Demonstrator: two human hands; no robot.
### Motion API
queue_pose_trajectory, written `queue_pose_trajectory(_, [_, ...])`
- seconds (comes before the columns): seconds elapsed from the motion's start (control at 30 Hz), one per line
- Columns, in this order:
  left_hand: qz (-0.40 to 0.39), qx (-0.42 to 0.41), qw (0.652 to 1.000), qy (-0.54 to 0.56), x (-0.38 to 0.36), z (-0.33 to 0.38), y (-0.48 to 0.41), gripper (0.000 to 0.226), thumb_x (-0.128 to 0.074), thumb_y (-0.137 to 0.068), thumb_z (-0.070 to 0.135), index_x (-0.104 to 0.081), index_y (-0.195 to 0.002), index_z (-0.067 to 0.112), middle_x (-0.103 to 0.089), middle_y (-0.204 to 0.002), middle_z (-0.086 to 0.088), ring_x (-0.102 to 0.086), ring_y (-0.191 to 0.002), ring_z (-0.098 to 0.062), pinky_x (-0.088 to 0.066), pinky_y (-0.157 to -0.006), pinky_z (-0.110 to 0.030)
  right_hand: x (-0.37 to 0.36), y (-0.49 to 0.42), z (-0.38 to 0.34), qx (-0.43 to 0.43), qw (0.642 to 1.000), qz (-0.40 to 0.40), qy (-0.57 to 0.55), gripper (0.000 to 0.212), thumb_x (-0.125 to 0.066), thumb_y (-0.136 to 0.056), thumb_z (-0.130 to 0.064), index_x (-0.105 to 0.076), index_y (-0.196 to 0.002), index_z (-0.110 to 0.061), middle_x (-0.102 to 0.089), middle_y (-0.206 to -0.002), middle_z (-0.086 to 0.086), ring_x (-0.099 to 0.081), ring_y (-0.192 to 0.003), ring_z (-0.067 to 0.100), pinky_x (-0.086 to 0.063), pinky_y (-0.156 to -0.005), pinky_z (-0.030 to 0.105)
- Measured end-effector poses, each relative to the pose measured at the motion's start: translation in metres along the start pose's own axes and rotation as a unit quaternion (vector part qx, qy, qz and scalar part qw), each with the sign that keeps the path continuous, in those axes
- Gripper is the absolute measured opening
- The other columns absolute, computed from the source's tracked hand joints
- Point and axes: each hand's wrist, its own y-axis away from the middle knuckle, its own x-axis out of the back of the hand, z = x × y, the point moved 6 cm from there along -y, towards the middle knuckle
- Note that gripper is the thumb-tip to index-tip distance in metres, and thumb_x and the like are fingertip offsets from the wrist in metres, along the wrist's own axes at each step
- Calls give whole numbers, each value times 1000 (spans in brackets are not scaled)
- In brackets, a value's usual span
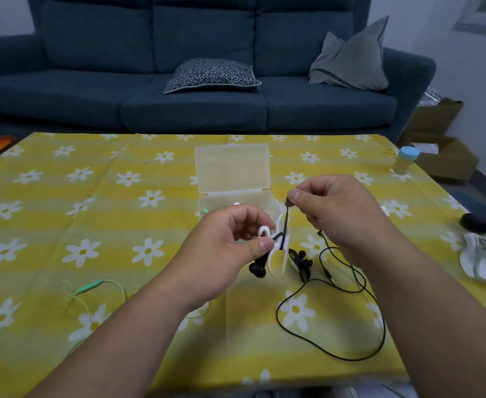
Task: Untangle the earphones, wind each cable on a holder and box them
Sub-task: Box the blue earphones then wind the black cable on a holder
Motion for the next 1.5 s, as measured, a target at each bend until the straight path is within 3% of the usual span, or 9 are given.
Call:
queue_pose_trajectory(0.1, [3,0,999,54,-3,3,1,14,-70,-81,2,-68,-90,13,-61,-76,-3,-55,-67,-16,-48,-61,-26,-8,0,9,-28,999,-13,6,24,-66,-92,-21,-73,-72,-12,-40,-47,-9,-34,-45,10,-28,-55,27])
queue_pose_trajectory(0.27, [137,-4,981,134,15,5,0,18,-59,-89,-7,-66,-89,10,-67,-74,-6,-63,-62,-17,-52,-53,-25,-40,8,23,-79,984,-148,55,35,-56,-93,-16,-67,-59,-16,-41,-52,-3,-30,-52,17,-22,-52,29])
queue_pose_trajectory(0.4, [226,-15,971,71,35,2,0,18,-63,-89,-3,-67,-88,15,-67,-76,-6,-62,-62,-14,-52,-57,-25,-61,20,15,-54,962,-263,50,33,-47,-102,-21,-72,-80,-13,-47,-55,-3,-35,-50,13,-26,-50,28])
queue_pose_trajectory(0.63, [236,-33,969,-69,40,6,2,18,-70,-85,0,-67,-88,17,-67,-79,0,-58,-65,-4,-47,-59,-14,-62,28,0,-28,946,-322,8,30,-52,-101,-20,-68,-78,-9,-48,-55,1,-37,-55,16,-32,-55,28])
queue_pose_trajectory(0.83, [166,-19,970,-177,30,2,0,22,-70,-85,1,-65,-84,22,-61,-70,9,-59,-57,-14,-48,-52,-21,-41,23,-17,-3,967,-241,-86,21,-58,-96,-10,-68,-79,-2,-55,-56,5,-48,-44,16,-39,-44,24])
queue_pose_trajectory(0.97, [124,-4,972,-201,25,0,0,22,-70,-85,1,-65,-82,23,-62,-72,5,-62,-57,-16,-53,-56,-27,-22,11,-15,-8,983,-136,-126,27,-56,-97,-11,-67,-75,-1,-42,-49,2,-32,-44,14,-24,-43,26])
queue_pose_trajectory(1.1, [74,-2,976,-206,14,3,0,21,-73,-83,5,-66,-84,25,-64,-78,5,-62,-75,-15,-52,-66,-23,-8,4,-6,6,998,-44,-45,32,-59,-96,-21,-67,-69,-7,-40,-47,-13,-32,-44,5,-24,-52,28])
queue_pose_trajectory(1.3, [20,8,998,-52,2,4,1,19,-70,-83,-4,-68,-88,15,-63,-79,2,-58,-75,-11,-48,-70,-18,-2,-2,4,-17,999,23,38,32,-57,-99,-26,-66,-74,-6,-48,-41,-25,-45,-39,-3,-28,-53,24])
queue_pose_trajectory(1.5, [20,7,991,129,2,9,3,14,-68,-83,-5,-66,-91,6,-63,-76,-9,-60,-64,-18,-51,-57,-25,-22,0,21,-76,993,-64,56,34,-61,-94,-31,-70,-70,-10,-37,-54,-2,-27,-55,20,-24,-54,33])
